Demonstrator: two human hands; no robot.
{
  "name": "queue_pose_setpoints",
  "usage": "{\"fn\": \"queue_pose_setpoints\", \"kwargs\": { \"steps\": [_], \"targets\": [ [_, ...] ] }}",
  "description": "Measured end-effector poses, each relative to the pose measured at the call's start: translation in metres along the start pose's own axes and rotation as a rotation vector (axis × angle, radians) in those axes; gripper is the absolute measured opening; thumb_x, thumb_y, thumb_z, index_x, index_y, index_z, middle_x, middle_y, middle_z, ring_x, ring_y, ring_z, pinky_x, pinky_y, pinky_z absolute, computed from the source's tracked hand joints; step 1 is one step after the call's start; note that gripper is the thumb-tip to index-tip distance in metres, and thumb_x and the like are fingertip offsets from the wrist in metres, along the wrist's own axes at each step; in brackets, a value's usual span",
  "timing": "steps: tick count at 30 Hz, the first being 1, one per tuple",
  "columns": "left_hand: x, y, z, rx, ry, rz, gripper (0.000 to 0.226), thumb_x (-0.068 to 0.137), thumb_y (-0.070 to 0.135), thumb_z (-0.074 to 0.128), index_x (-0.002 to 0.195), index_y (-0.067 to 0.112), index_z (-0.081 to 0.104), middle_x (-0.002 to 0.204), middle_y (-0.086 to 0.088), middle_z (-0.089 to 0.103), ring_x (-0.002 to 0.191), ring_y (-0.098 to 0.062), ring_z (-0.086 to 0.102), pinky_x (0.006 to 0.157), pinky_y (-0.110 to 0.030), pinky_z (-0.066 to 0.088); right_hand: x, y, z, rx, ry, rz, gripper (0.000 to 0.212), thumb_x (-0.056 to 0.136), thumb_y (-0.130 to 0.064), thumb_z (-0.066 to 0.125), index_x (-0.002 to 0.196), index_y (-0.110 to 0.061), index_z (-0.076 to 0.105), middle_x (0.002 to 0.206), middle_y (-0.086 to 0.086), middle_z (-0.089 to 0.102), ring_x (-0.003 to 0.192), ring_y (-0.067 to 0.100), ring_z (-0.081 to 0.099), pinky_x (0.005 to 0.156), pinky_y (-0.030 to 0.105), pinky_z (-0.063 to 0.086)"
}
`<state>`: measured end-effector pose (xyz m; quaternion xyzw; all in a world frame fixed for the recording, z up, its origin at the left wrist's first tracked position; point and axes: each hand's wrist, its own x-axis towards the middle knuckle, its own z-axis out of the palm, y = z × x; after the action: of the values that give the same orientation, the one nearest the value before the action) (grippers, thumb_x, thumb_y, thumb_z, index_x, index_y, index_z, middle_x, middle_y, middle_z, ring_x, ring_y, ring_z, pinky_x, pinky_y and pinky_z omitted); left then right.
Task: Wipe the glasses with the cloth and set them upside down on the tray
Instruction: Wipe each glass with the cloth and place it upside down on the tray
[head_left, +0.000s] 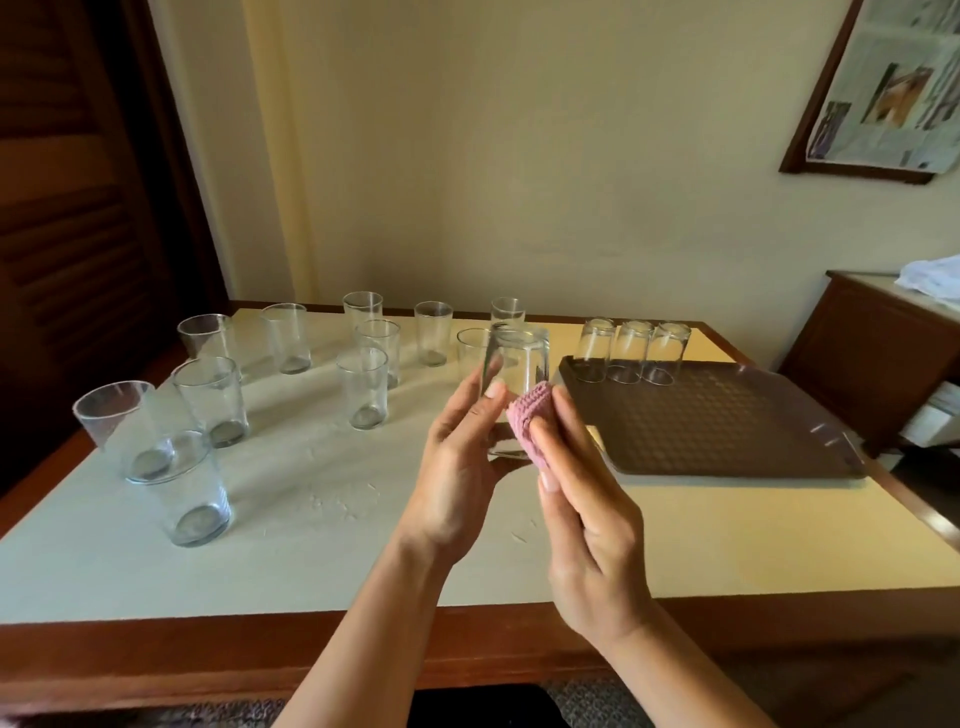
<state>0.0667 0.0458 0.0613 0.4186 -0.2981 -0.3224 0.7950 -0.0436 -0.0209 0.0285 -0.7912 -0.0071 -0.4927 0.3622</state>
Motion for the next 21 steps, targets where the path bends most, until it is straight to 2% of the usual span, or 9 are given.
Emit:
{"fn": "queue_pose_setpoints", "kwargs": {
  "steps": [4, 6, 8, 11, 14, 15, 17, 19, 21],
  "targets": [
    [-0.007, -0.004, -0.003, 0.005, -0.095, -0.064, 0.058, 0.102, 0.042, 0.048, 0.159, 0.039, 0.037, 0.139, -0.008, 0.067, 0.121, -0.037, 0.066, 0.108, -0.056, 0.047, 0.036, 0.004, -0.008, -0.020, 0.025, -0.002, 0.039, 0.102, 0.007, 0.046, 0.140, 0.010, 0.049, 0.158, 0.026, 0.037, 0.148, 0.036, 0.040, 0.119, 0.046, 0.039],
    [-0.005, -0.005, -0.001, -0.009, -0.077, -0.036, 0.060, 0.098, 0.037, 0.055, 0.156, 0.040, 0.039, 0.134, -0.014, 0.068, 0.110, -0.040, 0.065, 0.106, -0.057, 0.047, 0.047, 0.005, -0.012, -0.047, 0.035, -0.004, 0.040, 0.102, 0.006, 0.045, 0.141, 0.008, 0.049, 0.158, 0.023, 0.038, 0.149, 0.032, 0.039, 0.120, 0.041, 0.037],
    [-0.003, -0.001, 0.000, -0.027, -0.016, 0.020, 0.064, 0.092, 0.032, 0.065, 0.153, 0.036, 0.045, 0.120, -0.014, 0.069, 0.094, -0.029, 0.064, 0.096, -0.048, 0.051, 0.038, 0.003, -0.010, -0.012, 0.019, -0.005, 0.041, 0.101, 0.007, 0.045, 0.142, 0.008, 0.048, 0.159, 0.024, 0.037, 0.149, 0.032, 0.039, 0.120, 0.041, 0.037],
    [0.000, 0.002, -0.002, -0.011, 0.008, 0.042, 0.057, 0.089, 0.036, 0.070, 0.144, 0.033, 0.056, 0.115, -0.008, 0.075, 0.090, -0.020, 0.070, 0.086, -0.036, 0.058, 0.008, 0.001, 0.000, 0.018, -0.008, 0.001, 0.039, 0.103, 0.006, 0.045, 0.141, 0.010, 0.047, 0.160, 0.024, 0.035, 0.148, 0.035, 0.039, 0.118, 0.045, 0.039],
    [-0.003, -0.001, -0.007, 0.045, -0.075, 0.010, 0.046, 0.098, 0.041, 0.061, 0.144, 0.042, 0.059, 0.145, -0.013, 0.062, 0.110, -0.031, 0.067, 0.103, -0.056, 0.051, 0.014, 0.007, -0.001, 0.025, 0.016, 0.003, 0.041, 0.101, 0.007, 0.046, 0.143, 0.007, 0.046, 0.160, 0.024, 0.035, 0.148, 0.037, 0.040, 0.117, 0.052, 0.040],
    [-0.005, -0.004, -0.007, 0.062, -0.093, 0.000, 0.043, 0.098, 0.041, 0.062, 0.140, 0.049, 0.060, 0.149, -0.014, 0.058, 0.114, -0.035, 0.065, 0.107, -0.061, 0.048, 0.024, 0.008, -0.004, 0.010, 0.039, 0.004, 0.041, 0.102, 0.006, 0.046, 0.143, 0.005, 0.046, 0.160, 0.023, 0.035, 0.148, 0.035, 0.039, 0.118, 0.050, 0.038],
    [-0.007, -0.008, -0.007, 0.071, -0.075, 0.007, 0.056, 0.091, 0.040, 0.072, 0.142, 0.054, 0.054, 0.142, -0.020, 0.060, 0.109, -0.038, 0.063, 0.105, -0.063, 0.047, 0.042, 0.007, -0.009, -0.027, 0.076, 0.003, 0.040, 0.102, 0.005, 0.046, 0.143, 0.004, 0.047, 0.159, 0.022, 0.037, 0.150, 0.027, 0.038, 0.121, 0.039, 0.035],
    [-0.007, -0.005, -0.004, 0.085, -0.046, 0.069, 0.071, 0.088, 0.035, 0.076, 0.151, 0.047, 0.045, 0.137, -0.010, 0.065, 0.111, -0.033, 0.064, 0.101, -0.057, 0.049, 0.045, 0.005, -0.009, -0.014, 0.072, -0.005, 0.041, 0.102, 0.006, 0.046, 0.142, 0.006, 0.047, 0.159, 0.023, 0.037, 0.151, 0.024, 0.036, 0.121, 0.033, 0.034],
    [-0.006, -0.001, -0.002, 0.077, -0.034, 0.099, 0.069, 0.094, 0.026, 0.071, 0.156, 0.032, 0.042, 0.144, -0.005, 0.064, 0.123, -0.032, 0.064, 0.102, -0.053, 0.050, 0.030, 0.001, -0.002, 0.047, 0.031, 0.019, 0.042, 0.101, 0.008, 0.045, 0.143, 0.006, 0.046, 0.160, 0.022, 0.036, 0.151, 0.028, 0.036, 0.120, 0.039, 0.037]
  ]
}}
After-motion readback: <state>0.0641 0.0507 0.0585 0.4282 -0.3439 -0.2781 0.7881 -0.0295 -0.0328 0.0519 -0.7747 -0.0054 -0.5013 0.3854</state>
